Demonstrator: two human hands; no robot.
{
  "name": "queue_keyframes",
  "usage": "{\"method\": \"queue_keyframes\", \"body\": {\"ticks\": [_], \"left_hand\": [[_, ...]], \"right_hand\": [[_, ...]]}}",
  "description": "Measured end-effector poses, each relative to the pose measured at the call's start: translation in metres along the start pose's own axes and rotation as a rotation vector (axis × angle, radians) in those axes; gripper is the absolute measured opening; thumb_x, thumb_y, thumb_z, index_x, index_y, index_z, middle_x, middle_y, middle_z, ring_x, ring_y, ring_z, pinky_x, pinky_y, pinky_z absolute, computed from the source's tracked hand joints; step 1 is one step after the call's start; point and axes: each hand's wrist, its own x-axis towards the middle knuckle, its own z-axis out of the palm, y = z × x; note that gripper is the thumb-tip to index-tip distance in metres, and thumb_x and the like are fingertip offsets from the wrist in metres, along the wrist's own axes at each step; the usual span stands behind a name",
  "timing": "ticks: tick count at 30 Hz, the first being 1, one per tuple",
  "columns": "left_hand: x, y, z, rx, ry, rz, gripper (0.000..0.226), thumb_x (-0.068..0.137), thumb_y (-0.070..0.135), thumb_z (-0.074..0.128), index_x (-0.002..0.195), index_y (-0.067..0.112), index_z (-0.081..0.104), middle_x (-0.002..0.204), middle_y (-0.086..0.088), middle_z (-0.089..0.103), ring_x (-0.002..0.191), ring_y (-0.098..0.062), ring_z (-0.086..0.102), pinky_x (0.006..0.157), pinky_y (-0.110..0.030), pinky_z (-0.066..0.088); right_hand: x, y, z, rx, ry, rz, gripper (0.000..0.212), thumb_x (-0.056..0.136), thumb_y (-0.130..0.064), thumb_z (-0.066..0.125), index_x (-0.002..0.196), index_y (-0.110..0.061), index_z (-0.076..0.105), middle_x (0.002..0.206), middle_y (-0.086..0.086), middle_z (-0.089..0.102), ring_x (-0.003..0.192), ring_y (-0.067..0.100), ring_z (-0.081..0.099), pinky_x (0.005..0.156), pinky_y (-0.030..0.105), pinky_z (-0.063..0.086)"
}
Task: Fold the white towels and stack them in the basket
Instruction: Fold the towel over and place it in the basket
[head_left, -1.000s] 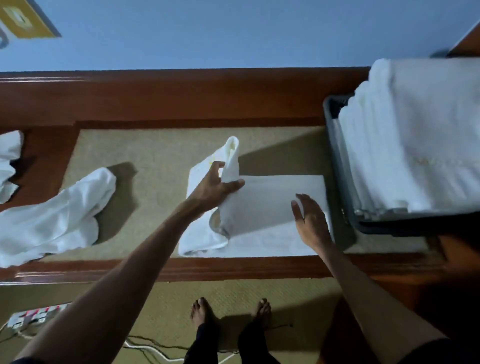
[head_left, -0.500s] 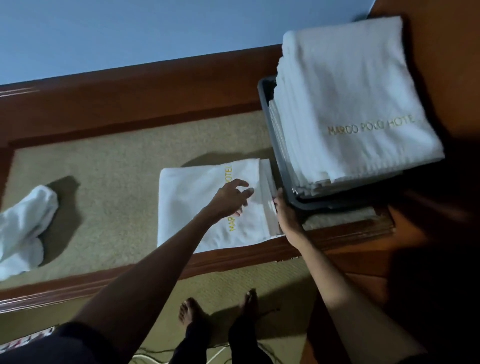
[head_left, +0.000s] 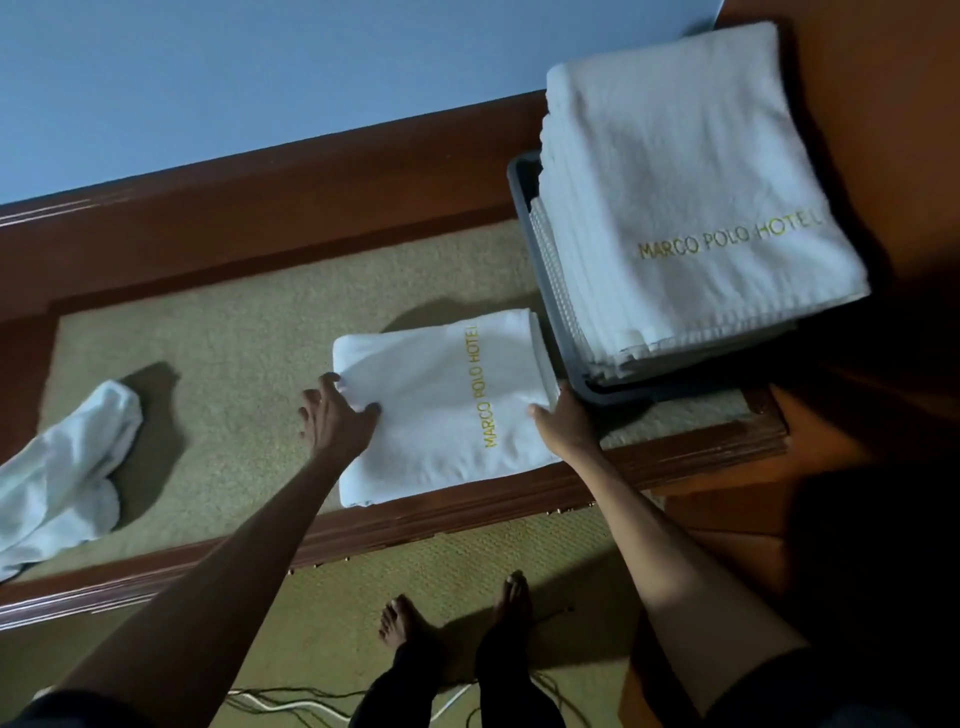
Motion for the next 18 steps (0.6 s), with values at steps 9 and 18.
{"method": "queue_keyframes", "body": {"ticks": [9, 18], "left_hand": [[-0.005, -0.034, -0.029, -0.665, -0.658, -0.443, 0.055, 0.086, 0.042, 0.078, 0.128, 0.013, 0.059, 0.127, -0.011, 0.064, 0.119, -0.031, 0.061, 0.103, -0.049, 0.051], [-0.003, -0.051, -0.023, -0.818, -0.882, -0.301, 0.046, 0.096, 0.018, 0.07, 0.139, 0.007, 0.058, 0.133, -0.013, 0.068, 0.122, -0.034, 0.065, 0.095, -0.045, 0.058]], "right_hand": [[-0.013, -0.009, 0.012, -0.248, 0.254, -0.08, 0.07, 0.092, -0.004, 0.058, 0.155, -0.002, 0.027, 0.138, 0.023, 0.058, 0.127, 0.037, 0.056, 0.102, 0.037, 0.045], [-0.007, -0.046, 0.049, -0.446, 0.349, -0.637, 0.032, 0.073, 0.001, 0.052, 0.102, -0.002, 0.066, 0.112, 0.019, 0.064, 0.097, 0.041, 0.062, 0.072, 0.046, 0.054]]}}
